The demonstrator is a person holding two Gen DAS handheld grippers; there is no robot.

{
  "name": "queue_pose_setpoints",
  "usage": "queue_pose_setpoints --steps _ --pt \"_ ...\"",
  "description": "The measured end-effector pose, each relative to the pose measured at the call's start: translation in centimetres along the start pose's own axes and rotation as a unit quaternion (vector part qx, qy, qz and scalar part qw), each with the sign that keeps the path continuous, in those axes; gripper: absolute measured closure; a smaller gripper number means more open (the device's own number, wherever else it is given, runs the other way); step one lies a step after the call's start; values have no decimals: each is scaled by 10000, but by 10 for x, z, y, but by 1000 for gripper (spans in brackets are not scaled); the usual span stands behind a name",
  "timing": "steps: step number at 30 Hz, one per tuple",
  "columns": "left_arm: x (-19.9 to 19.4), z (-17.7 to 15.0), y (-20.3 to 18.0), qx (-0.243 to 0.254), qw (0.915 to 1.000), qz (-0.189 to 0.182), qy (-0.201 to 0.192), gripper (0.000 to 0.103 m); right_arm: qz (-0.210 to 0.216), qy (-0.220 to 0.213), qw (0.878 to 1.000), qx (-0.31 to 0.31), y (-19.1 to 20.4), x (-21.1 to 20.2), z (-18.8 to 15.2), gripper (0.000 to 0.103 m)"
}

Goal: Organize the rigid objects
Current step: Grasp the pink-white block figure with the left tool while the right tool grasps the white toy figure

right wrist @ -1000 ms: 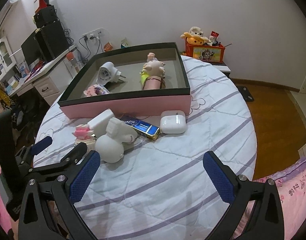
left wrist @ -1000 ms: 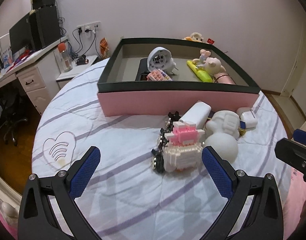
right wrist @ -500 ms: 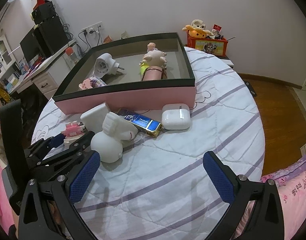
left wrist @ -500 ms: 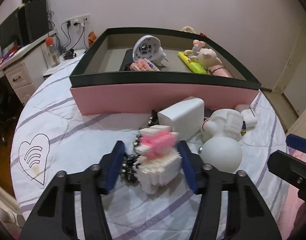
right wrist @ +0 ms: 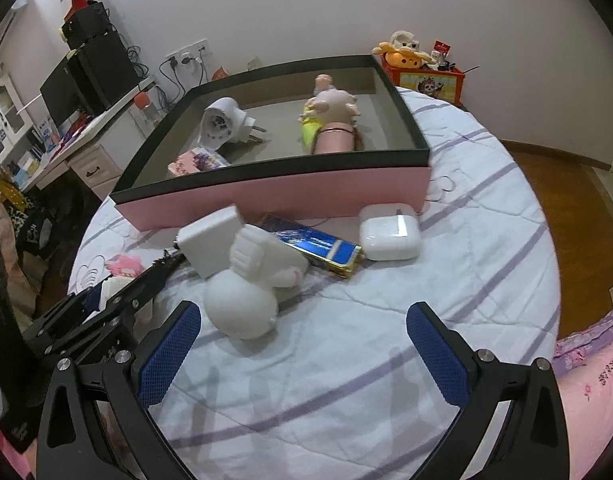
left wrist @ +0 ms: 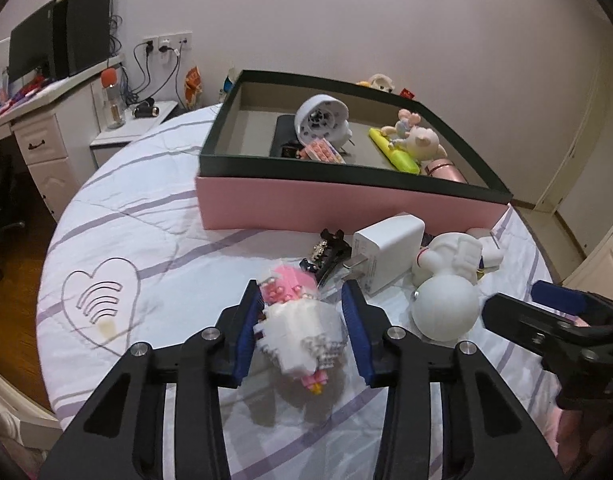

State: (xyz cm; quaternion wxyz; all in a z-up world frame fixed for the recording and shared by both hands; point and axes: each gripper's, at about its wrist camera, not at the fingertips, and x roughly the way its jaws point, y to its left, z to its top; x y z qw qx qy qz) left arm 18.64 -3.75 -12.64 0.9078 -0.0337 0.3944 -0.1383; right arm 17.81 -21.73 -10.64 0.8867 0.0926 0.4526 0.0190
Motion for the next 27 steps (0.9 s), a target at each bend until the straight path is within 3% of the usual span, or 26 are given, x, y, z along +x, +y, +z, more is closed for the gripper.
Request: queue_pose_setpoints --steps 8,10,11,12,14,19,21,24,25,26,27 --pt "-4 0 7 6 10000 -31 24 74 -86 23 10000 6 20 15 3 0" --pt "-1 -2 6 120 9998 68 142 70 -108 37 9999 23 22 18 2 0" --pt "-1 -2 7 102 9998 103 139 65 -113 39 9999 16 23 19 2 0" --pt "-3 -3 8 84 9998 125 134 52 -120 43 9999 8 24 19 2 0" --pt "-6 -8 11 63 9998 132 103 45 -144 43 9999 -19 26 19 1 0" --pt "2 -16 20 -91 9996 33 247 48 -217 111 9997 -19 27 24 -1 0" --pt "0 -16 20 -135 9997 -41 214 55 -231 144 9996 -58 29 27 -2 0" --pt "-1 -18 21 -153 9997 -42 188 55 -210 163 9996 -57 31 32 -4 10" --pt "-3 -19 22 -167 9997 -46 160 55 -229 172 9996 -60 32 34 -4 18" --pt "-4 -20 23 -193 9997 -56 149 55 -324 217 9991 -140 34 37 -4 34" --pt "-5 -21 24 -199 9997 -60 145 55 -289 252 9991 -172 35 39 -5 38"
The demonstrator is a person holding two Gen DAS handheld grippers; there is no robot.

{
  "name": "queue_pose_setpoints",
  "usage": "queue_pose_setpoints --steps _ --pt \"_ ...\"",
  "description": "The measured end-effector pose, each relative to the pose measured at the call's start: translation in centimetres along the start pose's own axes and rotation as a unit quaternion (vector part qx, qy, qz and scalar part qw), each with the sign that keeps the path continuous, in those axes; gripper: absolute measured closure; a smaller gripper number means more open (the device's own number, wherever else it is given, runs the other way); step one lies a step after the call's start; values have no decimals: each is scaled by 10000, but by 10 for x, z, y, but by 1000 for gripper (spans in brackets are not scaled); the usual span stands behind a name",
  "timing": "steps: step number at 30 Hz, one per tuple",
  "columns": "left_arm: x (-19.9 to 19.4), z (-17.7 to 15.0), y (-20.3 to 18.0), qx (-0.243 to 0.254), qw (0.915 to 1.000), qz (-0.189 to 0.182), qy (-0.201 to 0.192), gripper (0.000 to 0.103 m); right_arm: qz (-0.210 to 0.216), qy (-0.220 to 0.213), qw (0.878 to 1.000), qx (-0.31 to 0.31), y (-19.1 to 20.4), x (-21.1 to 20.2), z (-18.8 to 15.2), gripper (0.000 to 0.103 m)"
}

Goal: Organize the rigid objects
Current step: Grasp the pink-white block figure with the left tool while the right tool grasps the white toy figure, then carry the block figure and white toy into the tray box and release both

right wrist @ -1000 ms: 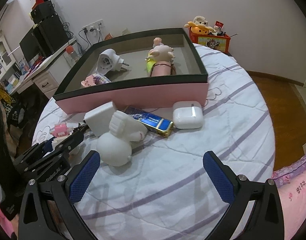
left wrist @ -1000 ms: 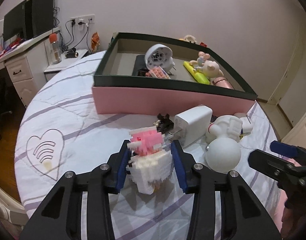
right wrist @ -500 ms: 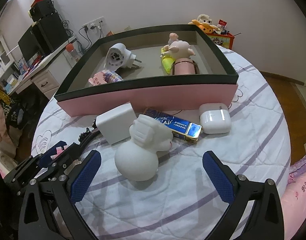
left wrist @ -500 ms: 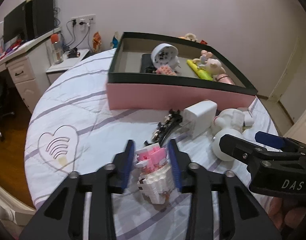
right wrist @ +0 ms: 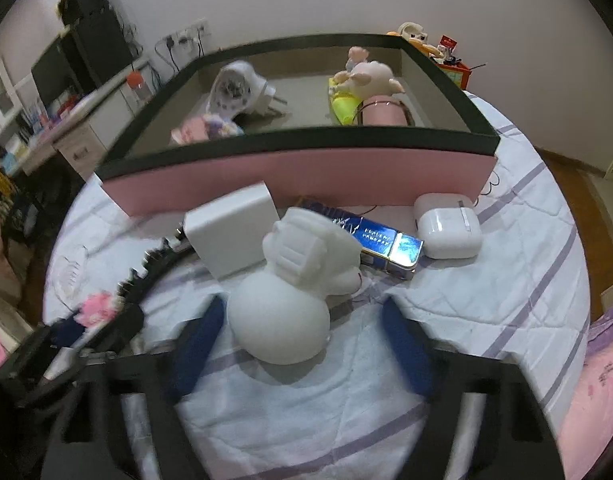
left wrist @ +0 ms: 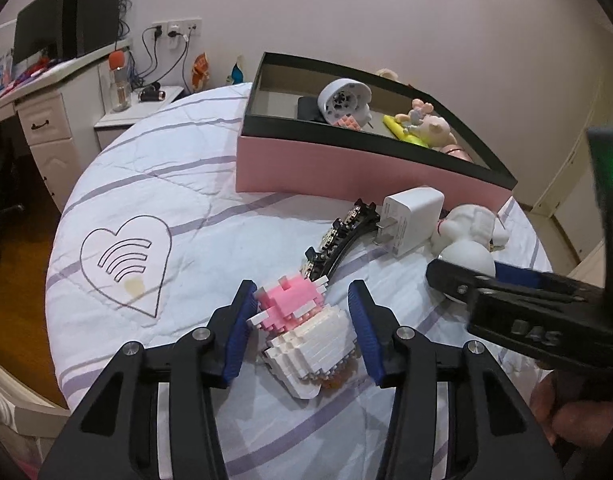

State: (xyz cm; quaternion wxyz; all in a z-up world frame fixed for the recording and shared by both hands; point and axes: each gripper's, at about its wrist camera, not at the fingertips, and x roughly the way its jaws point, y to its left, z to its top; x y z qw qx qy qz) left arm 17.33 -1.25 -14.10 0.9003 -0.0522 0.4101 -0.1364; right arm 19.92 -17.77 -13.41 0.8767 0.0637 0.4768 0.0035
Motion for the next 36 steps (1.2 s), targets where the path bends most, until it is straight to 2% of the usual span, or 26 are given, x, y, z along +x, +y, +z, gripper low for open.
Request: queue_pose_setpoints --steps 4,11,14,19,20,22,23,24,28,29,31,33,36 --pt "-4 -3 5 -84 10000 -19 -23 55 73 -18 9999 -104 5 -1 -4 54" --pt "-10 -5 8 -144 9999 -53 -48 56 182 -113 9997 -78 1 -9 -7 54" --pt "-13 -3 7 -123 9999 -94 -71 66 224 -158 9996 -76 0 -15 -10 54" --pt "-13 -2 3 -3 10000 -50 -23 67 277 -185 9994 -60 -3 -21 -10 54" --pt "-12 -3 4 -21 10000 -6 14 65 282 -172 9994 -61 -4 -21 -11 54" --pt "-12 -3 6 -72 9999 108 17 54 298 -142 9994 -65 -5 -19 -10 54" --pt "-12 -3 6 -35 9997 243 40 35 298 -138 9994 -70 -5 -19 -11 54" --pt "-11 -4 7 -38 9996 274 37 28 299 -135 9994 -74 -4 -18 -11 54" --pt "-9 -9 8 -54 9996 252 92 27 319 -126 9994 -93 -4 -18 -11 54" --pt "-9 -9 8 -46 9997 241 94 28 321 -125 9994 -93 -4 -18 -11 54" --pt "-8 -10 6 -31 9998 136 122 39 326 -125 9994 -91 -4 -18 -11 54" --pt "-9 -9 4 -32 9999 -71 119 65 331 -124 9993 -91 -4 -18 -11 54" --pt "-9 -8 -3 79 9999 -63 116 65 332 -133 9993 -89 -3 -19 -11 54"
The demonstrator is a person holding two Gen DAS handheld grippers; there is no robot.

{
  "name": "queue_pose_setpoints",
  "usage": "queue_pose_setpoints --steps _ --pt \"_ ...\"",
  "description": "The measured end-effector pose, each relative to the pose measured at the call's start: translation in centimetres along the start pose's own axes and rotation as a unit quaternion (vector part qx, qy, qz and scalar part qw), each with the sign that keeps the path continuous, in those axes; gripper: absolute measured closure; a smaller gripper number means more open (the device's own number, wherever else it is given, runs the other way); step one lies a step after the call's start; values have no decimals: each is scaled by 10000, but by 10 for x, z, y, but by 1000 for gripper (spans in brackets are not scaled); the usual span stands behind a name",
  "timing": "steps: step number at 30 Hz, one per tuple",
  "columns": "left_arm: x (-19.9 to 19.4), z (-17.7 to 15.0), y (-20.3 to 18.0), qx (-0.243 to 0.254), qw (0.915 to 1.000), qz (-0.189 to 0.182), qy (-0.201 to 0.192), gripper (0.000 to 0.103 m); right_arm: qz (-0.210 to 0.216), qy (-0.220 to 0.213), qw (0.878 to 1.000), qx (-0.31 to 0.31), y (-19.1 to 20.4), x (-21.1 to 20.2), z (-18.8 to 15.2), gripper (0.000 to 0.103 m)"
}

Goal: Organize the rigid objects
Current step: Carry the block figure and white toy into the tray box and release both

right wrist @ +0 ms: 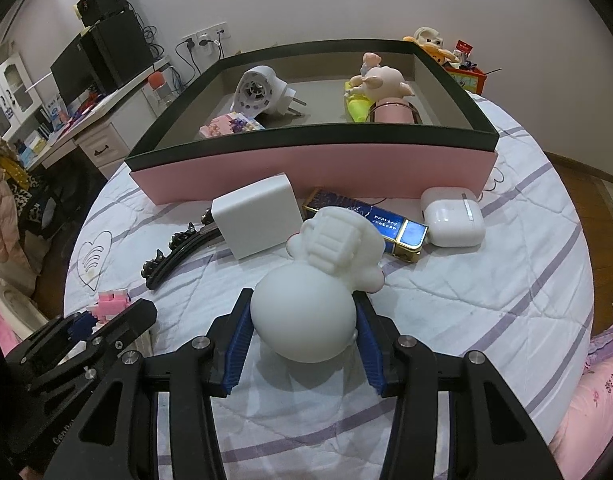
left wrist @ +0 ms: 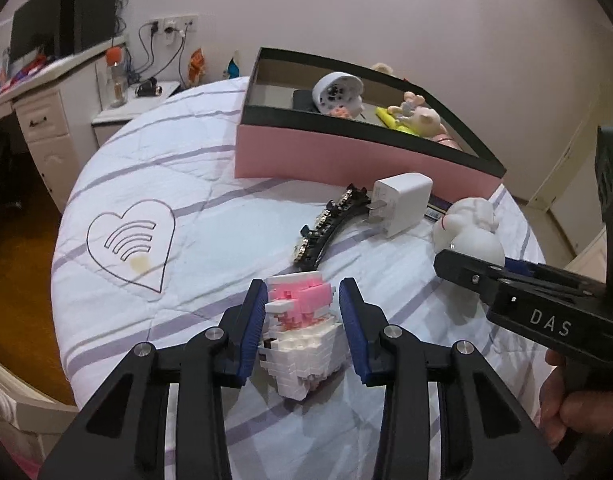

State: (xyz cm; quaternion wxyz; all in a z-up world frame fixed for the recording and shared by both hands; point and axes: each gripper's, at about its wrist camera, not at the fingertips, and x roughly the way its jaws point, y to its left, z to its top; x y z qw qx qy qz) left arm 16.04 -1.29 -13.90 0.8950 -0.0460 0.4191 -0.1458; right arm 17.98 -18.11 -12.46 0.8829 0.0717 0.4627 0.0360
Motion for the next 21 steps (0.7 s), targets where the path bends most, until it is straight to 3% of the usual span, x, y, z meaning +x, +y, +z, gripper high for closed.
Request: queue_pose_setpoints --steps 13,21 --pt "-30 20 -6 103 9996 -75 -242 66 149 -202 9997 -70 2 -24 9 54" --pt "-51 81 -13 336 9967 -47 -741 65 282 -656 9971 -282 -2 -59 60 54"
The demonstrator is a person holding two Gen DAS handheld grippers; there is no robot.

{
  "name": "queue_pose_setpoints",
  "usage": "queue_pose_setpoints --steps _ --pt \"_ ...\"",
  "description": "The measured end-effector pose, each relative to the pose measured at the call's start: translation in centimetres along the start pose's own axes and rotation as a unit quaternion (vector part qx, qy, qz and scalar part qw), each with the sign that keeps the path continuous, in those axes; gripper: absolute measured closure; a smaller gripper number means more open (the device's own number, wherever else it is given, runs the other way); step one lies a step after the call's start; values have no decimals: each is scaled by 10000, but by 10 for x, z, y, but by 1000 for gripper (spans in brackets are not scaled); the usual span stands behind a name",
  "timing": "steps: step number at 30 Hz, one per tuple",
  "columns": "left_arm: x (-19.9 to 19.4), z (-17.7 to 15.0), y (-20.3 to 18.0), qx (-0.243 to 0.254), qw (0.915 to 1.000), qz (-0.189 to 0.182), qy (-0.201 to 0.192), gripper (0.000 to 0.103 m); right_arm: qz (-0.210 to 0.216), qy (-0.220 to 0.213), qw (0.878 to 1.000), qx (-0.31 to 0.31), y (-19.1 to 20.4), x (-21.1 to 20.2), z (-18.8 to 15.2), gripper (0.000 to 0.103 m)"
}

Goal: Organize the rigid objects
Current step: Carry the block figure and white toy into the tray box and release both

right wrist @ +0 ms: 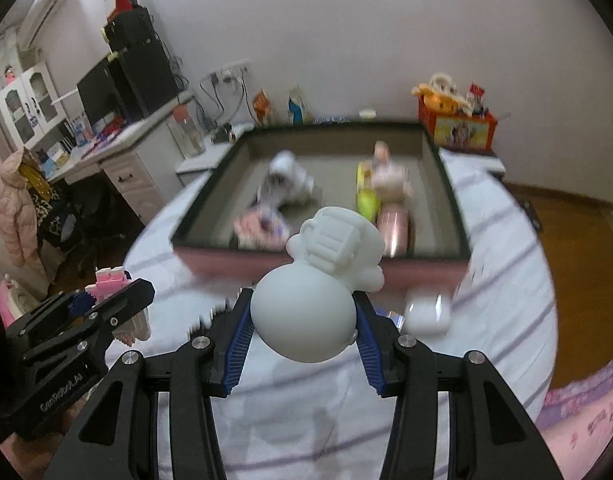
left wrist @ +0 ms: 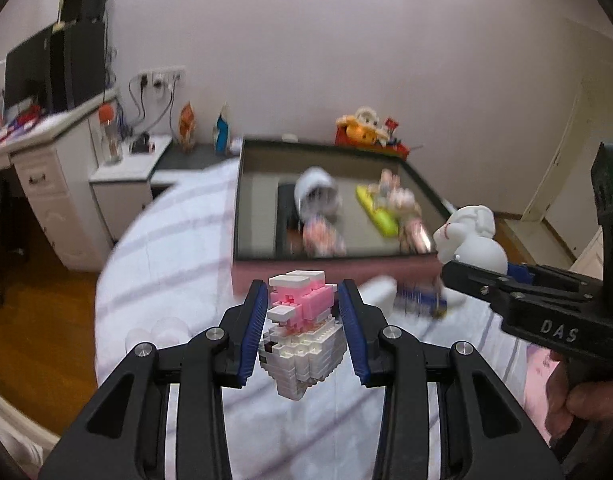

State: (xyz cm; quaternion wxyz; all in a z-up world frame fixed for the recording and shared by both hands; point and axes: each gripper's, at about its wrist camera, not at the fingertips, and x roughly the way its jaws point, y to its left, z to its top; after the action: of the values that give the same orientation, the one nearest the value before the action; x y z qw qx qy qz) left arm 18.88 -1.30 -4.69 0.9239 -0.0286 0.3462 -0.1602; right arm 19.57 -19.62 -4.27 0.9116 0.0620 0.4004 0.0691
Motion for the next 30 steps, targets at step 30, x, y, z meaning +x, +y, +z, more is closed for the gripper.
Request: queue_pose_setpoints --steps 30 --pt "147 98 1 54 9982 121 590 65 -202 854 9949 -496 -18 125 92 54"
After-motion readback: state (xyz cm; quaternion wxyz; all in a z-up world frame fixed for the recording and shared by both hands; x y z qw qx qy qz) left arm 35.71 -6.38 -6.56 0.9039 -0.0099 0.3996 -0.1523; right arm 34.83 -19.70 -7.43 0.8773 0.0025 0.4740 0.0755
